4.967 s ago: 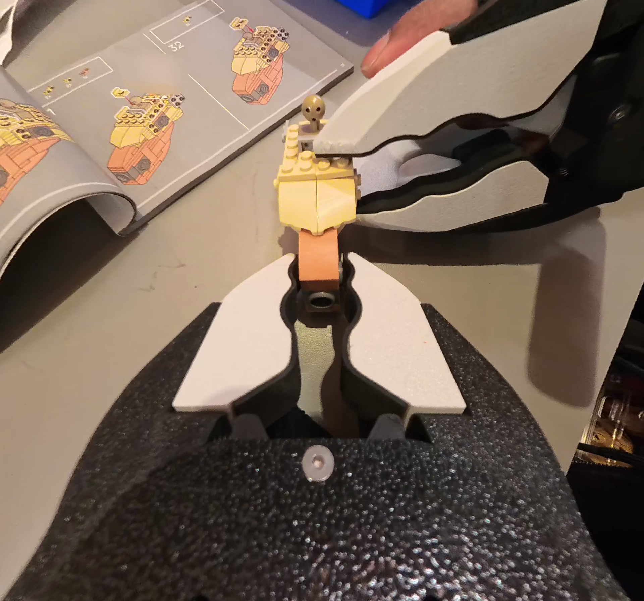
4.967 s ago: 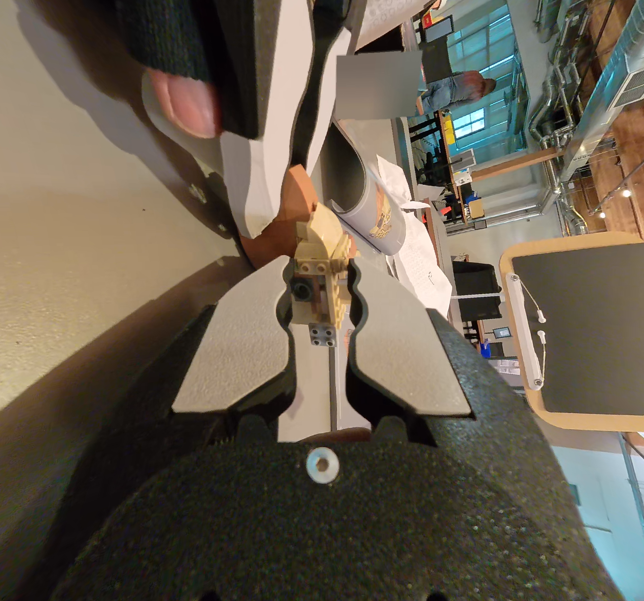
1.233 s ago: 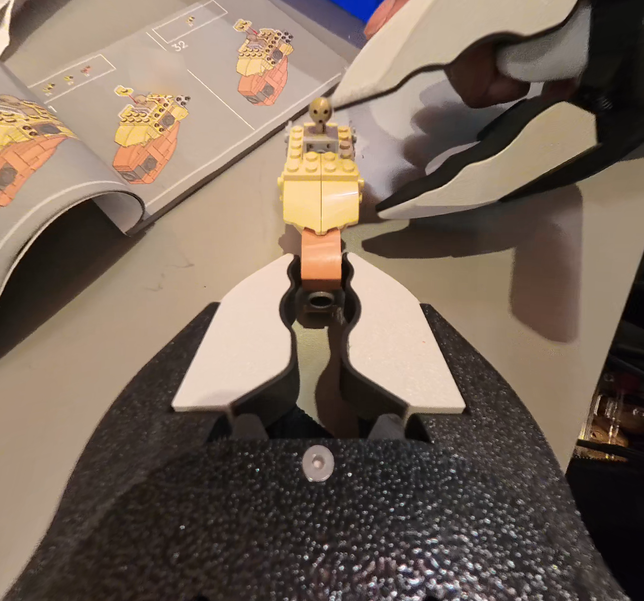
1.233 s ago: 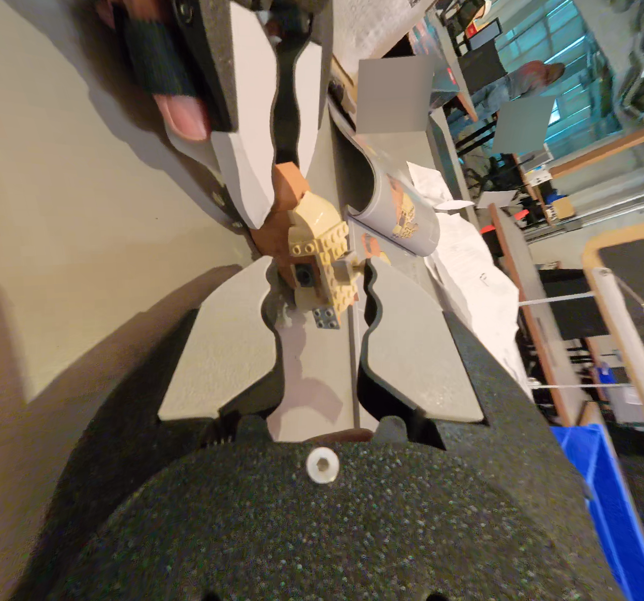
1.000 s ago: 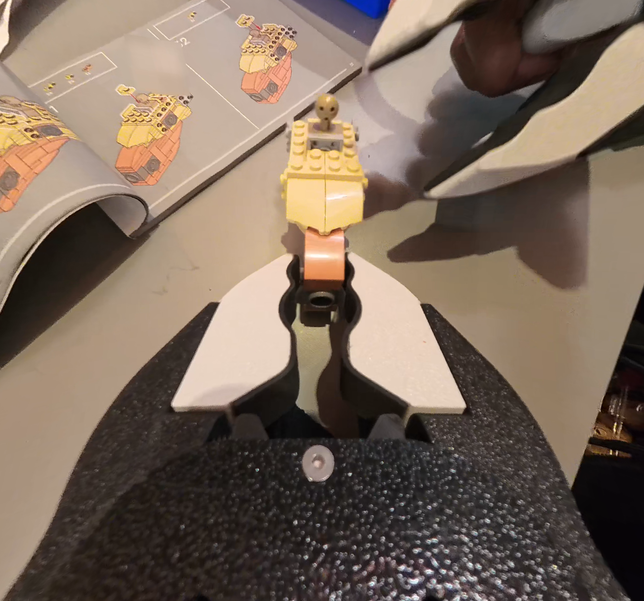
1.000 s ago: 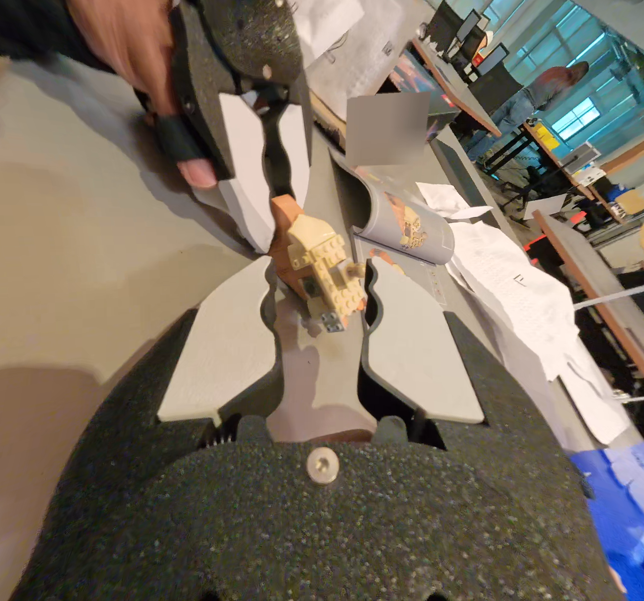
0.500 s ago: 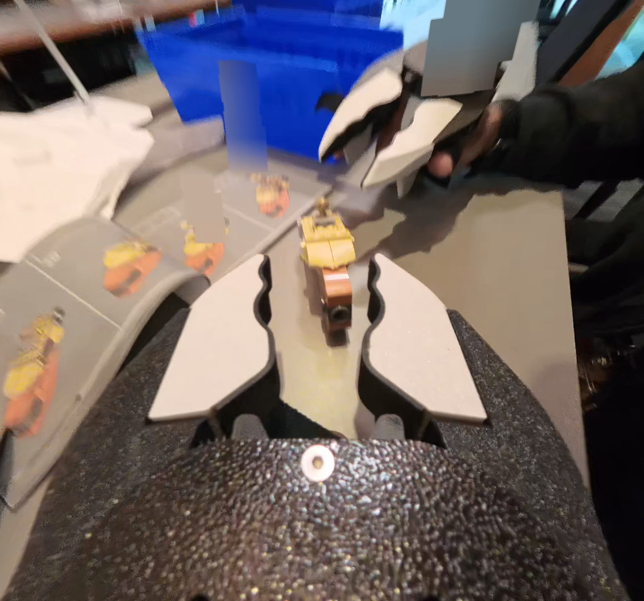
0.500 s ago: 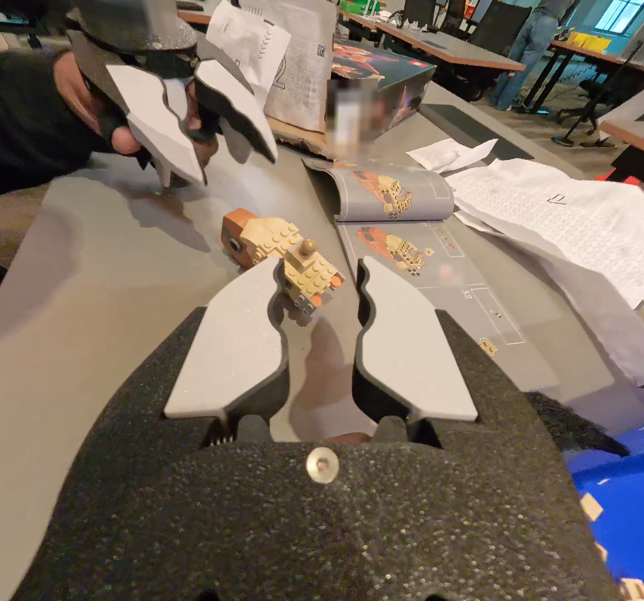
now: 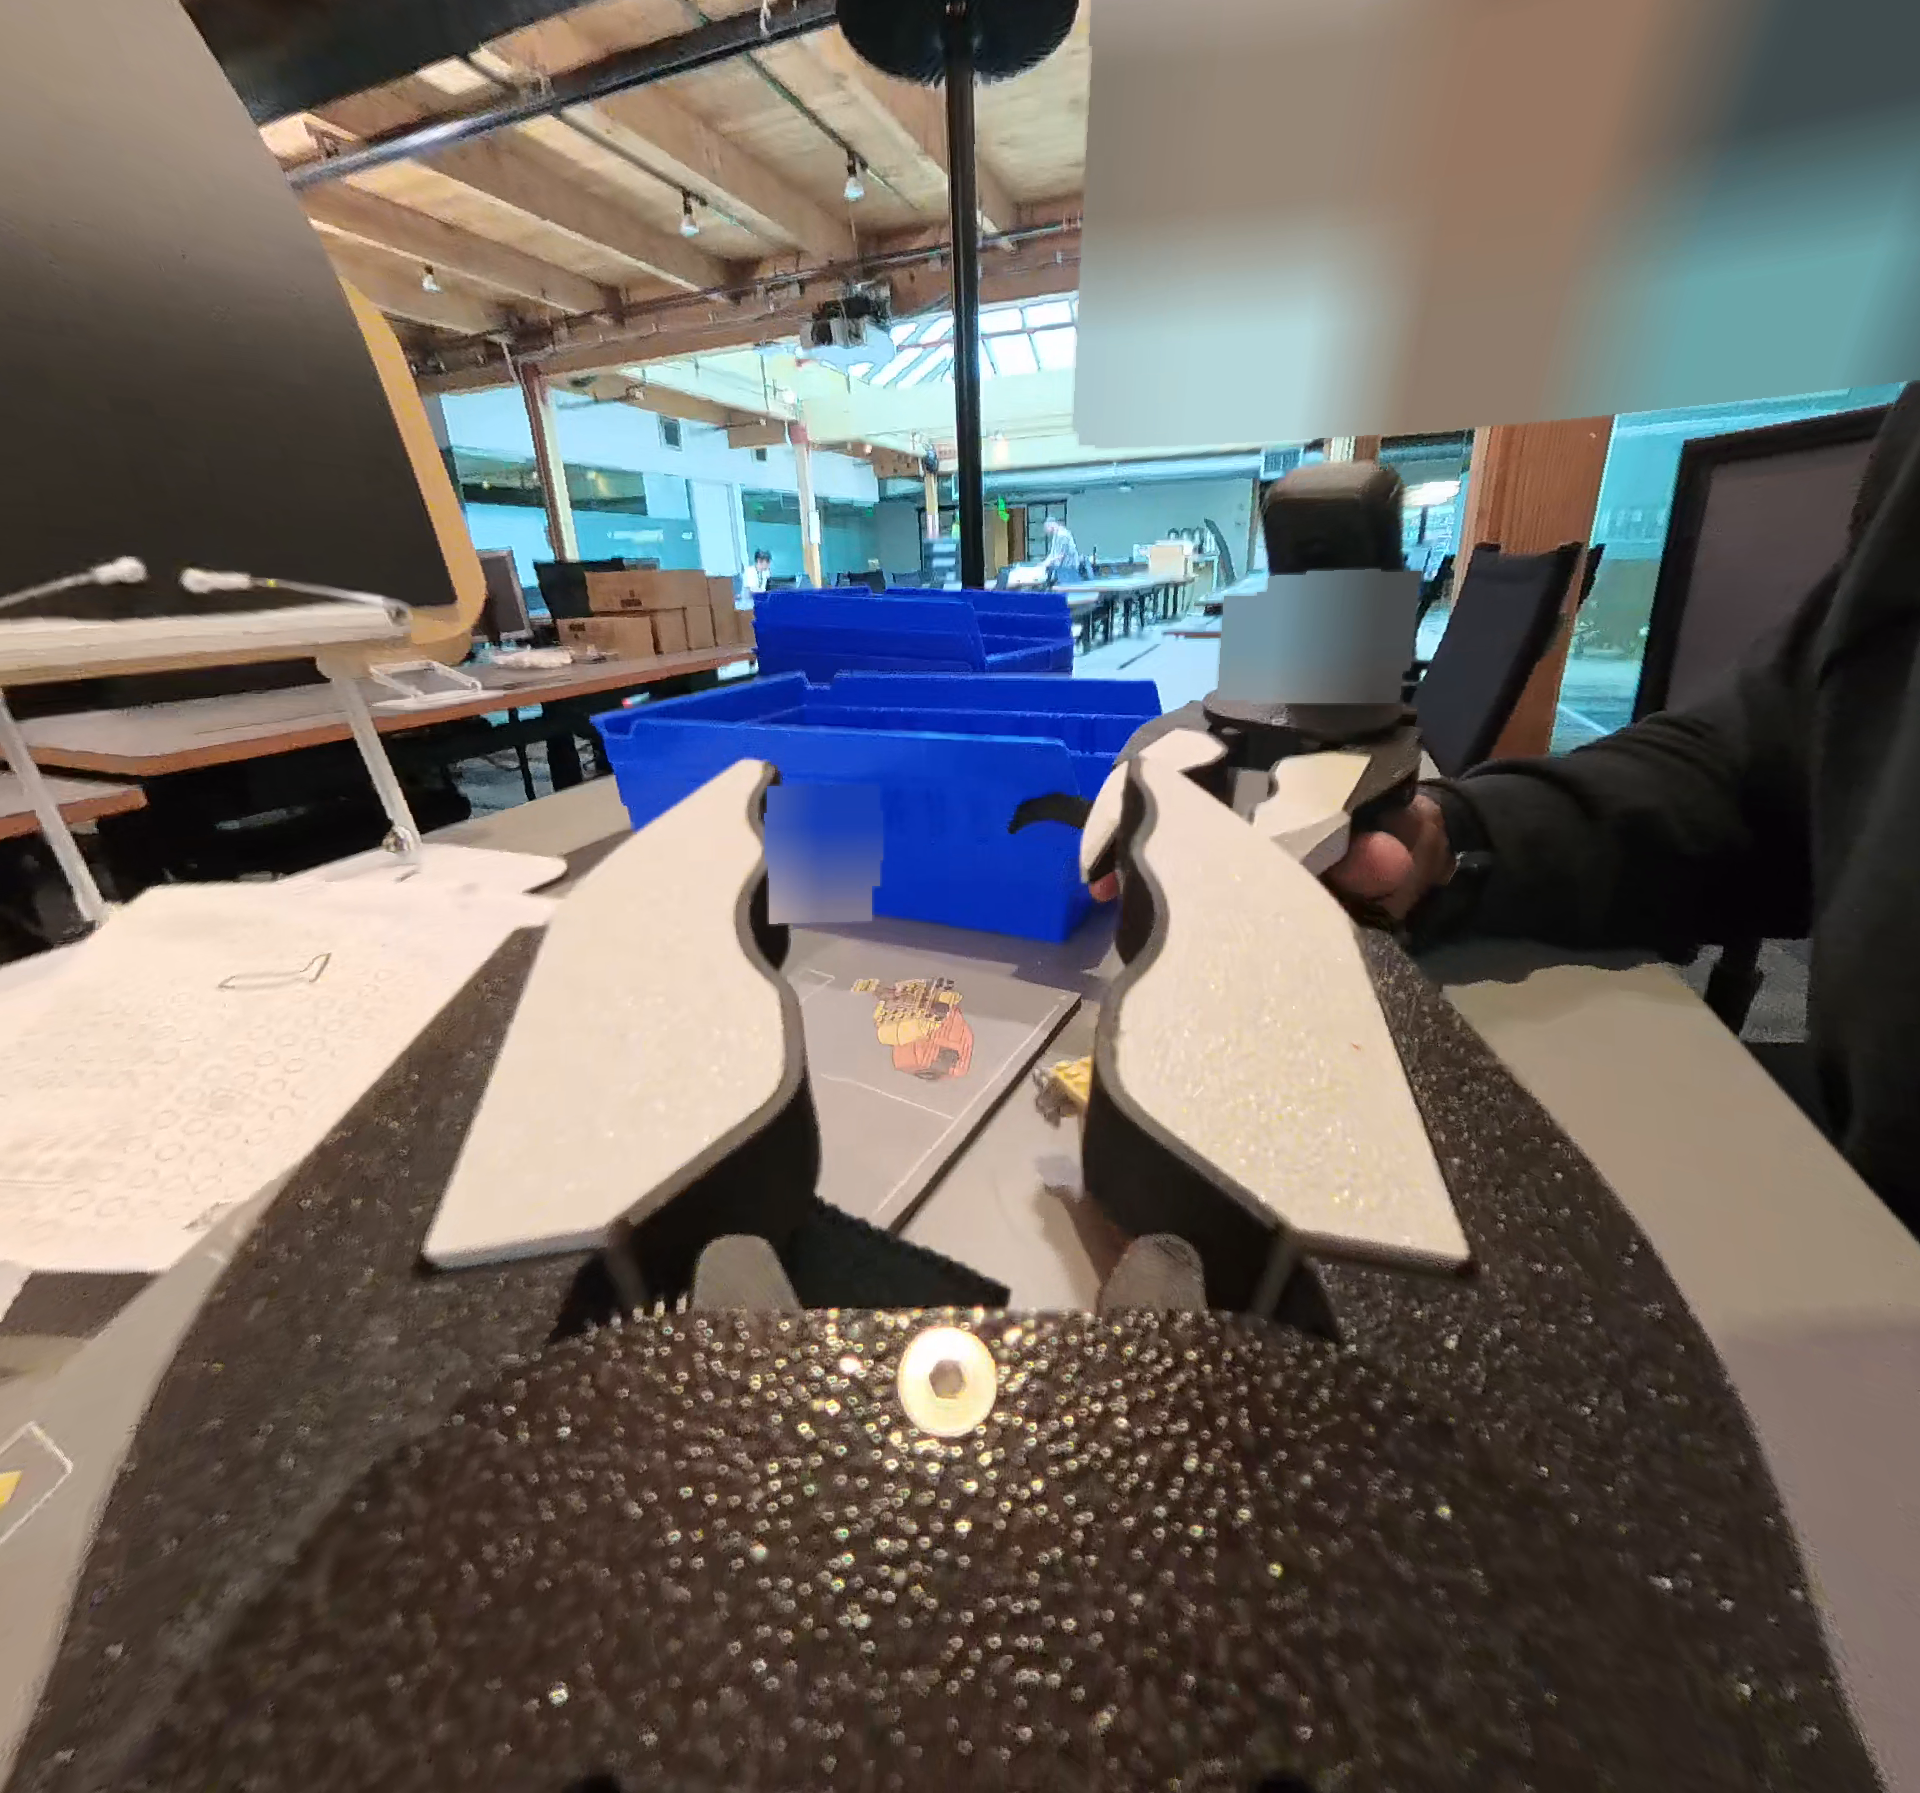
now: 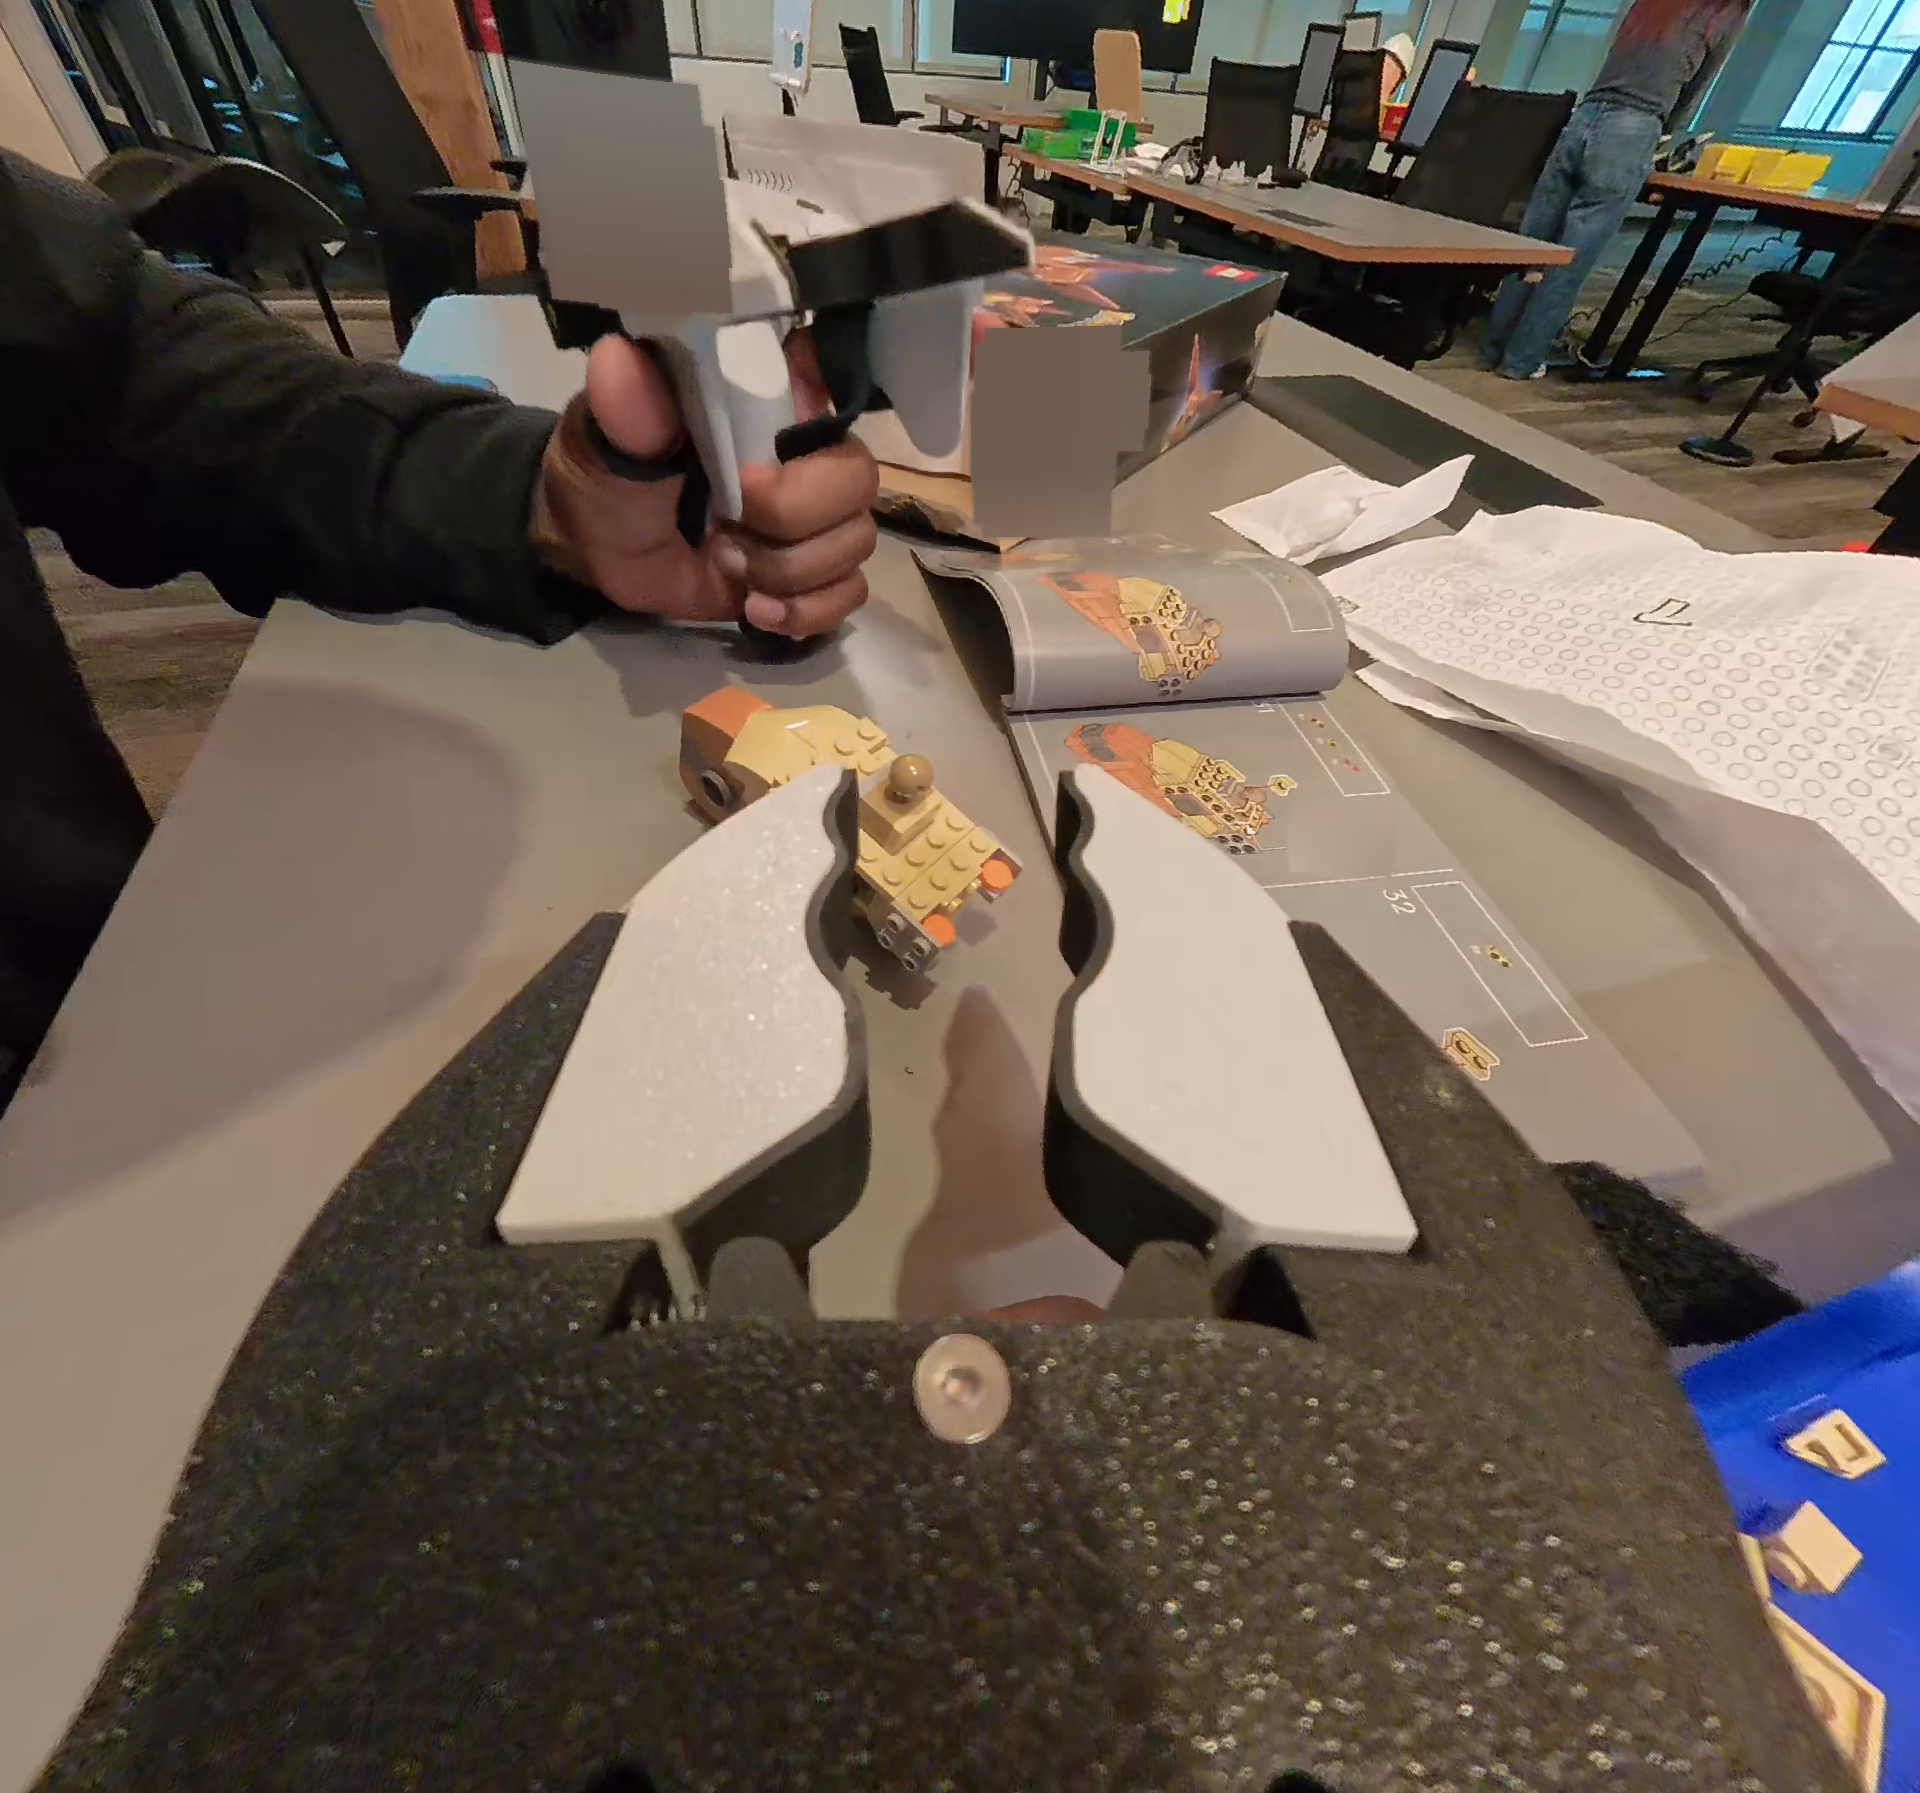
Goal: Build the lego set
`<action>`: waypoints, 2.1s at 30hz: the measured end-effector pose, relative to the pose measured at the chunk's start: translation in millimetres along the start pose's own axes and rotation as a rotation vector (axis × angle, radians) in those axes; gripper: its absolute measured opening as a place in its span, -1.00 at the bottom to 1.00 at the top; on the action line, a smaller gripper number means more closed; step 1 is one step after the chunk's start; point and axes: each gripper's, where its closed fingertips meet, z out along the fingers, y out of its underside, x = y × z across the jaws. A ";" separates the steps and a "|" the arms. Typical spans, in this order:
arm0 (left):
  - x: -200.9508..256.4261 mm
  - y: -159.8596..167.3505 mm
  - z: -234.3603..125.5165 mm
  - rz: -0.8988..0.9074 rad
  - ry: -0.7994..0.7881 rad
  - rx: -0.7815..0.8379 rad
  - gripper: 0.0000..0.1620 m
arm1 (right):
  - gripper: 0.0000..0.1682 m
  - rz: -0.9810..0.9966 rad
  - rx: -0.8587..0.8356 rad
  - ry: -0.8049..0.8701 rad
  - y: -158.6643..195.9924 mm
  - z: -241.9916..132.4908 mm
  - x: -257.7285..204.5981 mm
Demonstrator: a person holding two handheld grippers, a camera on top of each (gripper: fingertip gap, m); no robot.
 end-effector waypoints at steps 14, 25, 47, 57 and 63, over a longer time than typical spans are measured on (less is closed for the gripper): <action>-3.3 10.7 -7.3 0.022 -0.012 -0.079 -0.36 | -0.69 0.087 0.037 -0.035 -2.9 -5.9 5.3; -24.5 7.1 -31.0 0.082 -0.119 -0.107 -0.43 | -0.72 0.089 0.010 -0.042 0.1 -3.9 3.7; -25.4 15.2 -25.1 0.089 -0.118 -0.158 -0.45 | -0.79 0.139 0.012 -0.046 0.4 -4.9 7.5; -24.2 17.8 -22.2 0.109 -0.117 -0.175 -0.45 | -0.82 0.133 0.017 -0.051 -0.2 -6.0 5.9; -24.3 17.2 -22.8 0.114 -0.124 -0.172 -0.45 | -0.85 0.129 0.017 -0.056 -0.2 -5.9 4.8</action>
